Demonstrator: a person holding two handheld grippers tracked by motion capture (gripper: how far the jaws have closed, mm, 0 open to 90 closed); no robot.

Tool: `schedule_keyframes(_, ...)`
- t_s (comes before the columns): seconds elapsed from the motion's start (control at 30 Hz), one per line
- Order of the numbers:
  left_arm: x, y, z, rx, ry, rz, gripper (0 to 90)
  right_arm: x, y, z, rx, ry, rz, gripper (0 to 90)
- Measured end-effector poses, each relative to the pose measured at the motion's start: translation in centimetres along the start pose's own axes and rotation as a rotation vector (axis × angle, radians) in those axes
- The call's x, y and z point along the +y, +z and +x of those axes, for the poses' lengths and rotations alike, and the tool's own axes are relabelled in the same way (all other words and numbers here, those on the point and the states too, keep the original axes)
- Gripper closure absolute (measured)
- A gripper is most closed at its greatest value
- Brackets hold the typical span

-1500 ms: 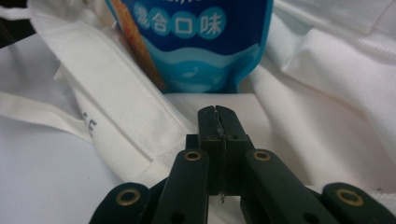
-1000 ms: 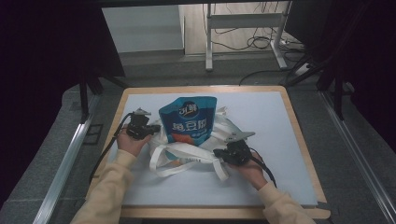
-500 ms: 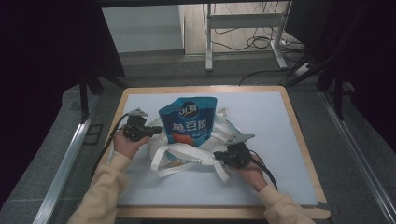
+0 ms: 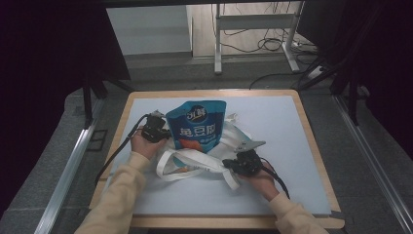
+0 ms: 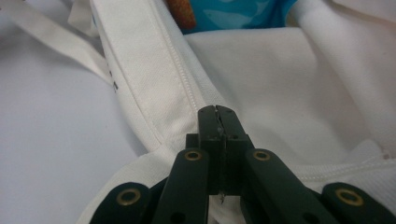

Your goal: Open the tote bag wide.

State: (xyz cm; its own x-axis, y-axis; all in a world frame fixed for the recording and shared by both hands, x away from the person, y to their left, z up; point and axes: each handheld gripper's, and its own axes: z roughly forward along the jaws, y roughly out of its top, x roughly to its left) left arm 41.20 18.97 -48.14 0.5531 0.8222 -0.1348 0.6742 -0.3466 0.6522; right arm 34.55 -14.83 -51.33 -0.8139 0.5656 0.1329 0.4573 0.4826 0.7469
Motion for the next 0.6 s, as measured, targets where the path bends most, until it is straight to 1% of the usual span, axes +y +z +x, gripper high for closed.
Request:
schedule_keyframes(0.07, 0.1, 0.3, 0.1, 0.006, -0.008, 0.006, 90.0, -0.1, 0.1, 0.1, 0.003, -0.006, 0.008, 89.1)
schedule_keyframes(0.17, 0.2, 0.7, 0.3, 0.000, -0.024, 0.005, 90.0, -0.2, 0.1, 0.2, 0.005, -0.012, 0.015, 89.1)
schedule_keyframes(0.23, 0.1, 0.6, 0.4, -0.002, -0.017, 0.005, 90.0, -0.2, 0.2, 0.2, 0.005, -0.011, 0.016, 89.1)
schedule_keyframes(0.3, -0.1, 0.2, 0.2, -0.012, -0.017, -0.014, 90.0, -0.2, 0.1, 0.1, 0.005, -0.007, 0.014, 89.0)
schedule_keyframes(0.33, -0.2, -0.1, 0.2, -0.014, -0.017, -0.025, 90.0, -0.1, 0.1, 0.1, 0.004, -0.004, 0.009, 89.0)
schedule_keyframes(0.43, -0.8, -1.5, -0.3, 0.002, 0.011, -0.063, 88.5, 0.2, -0.3, 0.0, 0.003, 0.003, -0.011, 89.0)
schedule_keyframes(0.47, -0.9, -2.0, -0.5, 0.002, 0.011, -0.080, 87.8, 0.3, -0.5, -0.1, 0.003, 0.001, -0.018, 88.9)
schedule_keyframes(0.53, -1.3, -3.0, -0.7, -0.007, 0.019, -0.112, 88.1, 0.8, -0.9, -0.2, -0.005, 0.003, -0.035, 88.9)
schedule_keyframes(0.6, -1.7, -4.1, -1.2, -0.026, 0.013, -0.143, 88.7, 1.3, -1.3, -0.4, -0.014, 0.003, -0.057, 88.9)
